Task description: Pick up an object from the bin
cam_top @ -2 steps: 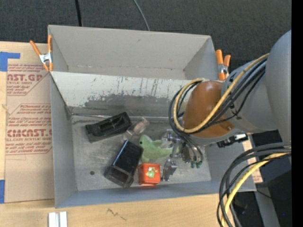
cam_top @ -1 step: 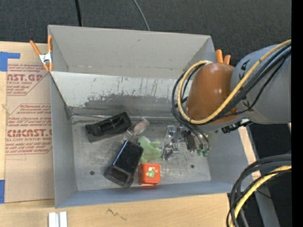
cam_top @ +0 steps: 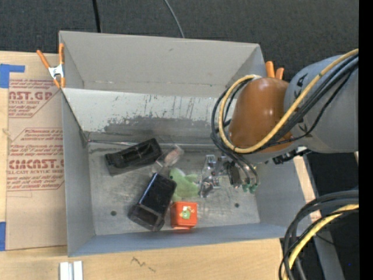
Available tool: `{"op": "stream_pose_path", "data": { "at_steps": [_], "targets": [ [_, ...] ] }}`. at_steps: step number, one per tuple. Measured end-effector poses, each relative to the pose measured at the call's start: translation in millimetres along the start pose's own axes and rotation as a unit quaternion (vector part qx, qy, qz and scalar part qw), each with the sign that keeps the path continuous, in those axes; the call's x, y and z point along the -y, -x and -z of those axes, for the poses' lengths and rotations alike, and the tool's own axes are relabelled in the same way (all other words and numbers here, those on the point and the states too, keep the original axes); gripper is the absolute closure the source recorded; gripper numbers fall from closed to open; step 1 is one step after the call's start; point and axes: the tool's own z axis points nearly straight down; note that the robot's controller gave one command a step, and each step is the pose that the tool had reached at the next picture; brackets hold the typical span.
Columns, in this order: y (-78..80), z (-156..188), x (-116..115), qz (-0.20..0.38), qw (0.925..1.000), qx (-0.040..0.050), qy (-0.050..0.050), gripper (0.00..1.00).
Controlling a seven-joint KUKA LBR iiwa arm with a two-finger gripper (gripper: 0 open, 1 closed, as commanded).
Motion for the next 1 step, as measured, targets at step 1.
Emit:
{"op": "stream_pose_path", "data": {
  "at_steps": [1],
  "targets": [
    [0.3, 0.4, -0.9, -0.002, 1.0, -0.0006, 0.0, 1.0]
  ]
}}
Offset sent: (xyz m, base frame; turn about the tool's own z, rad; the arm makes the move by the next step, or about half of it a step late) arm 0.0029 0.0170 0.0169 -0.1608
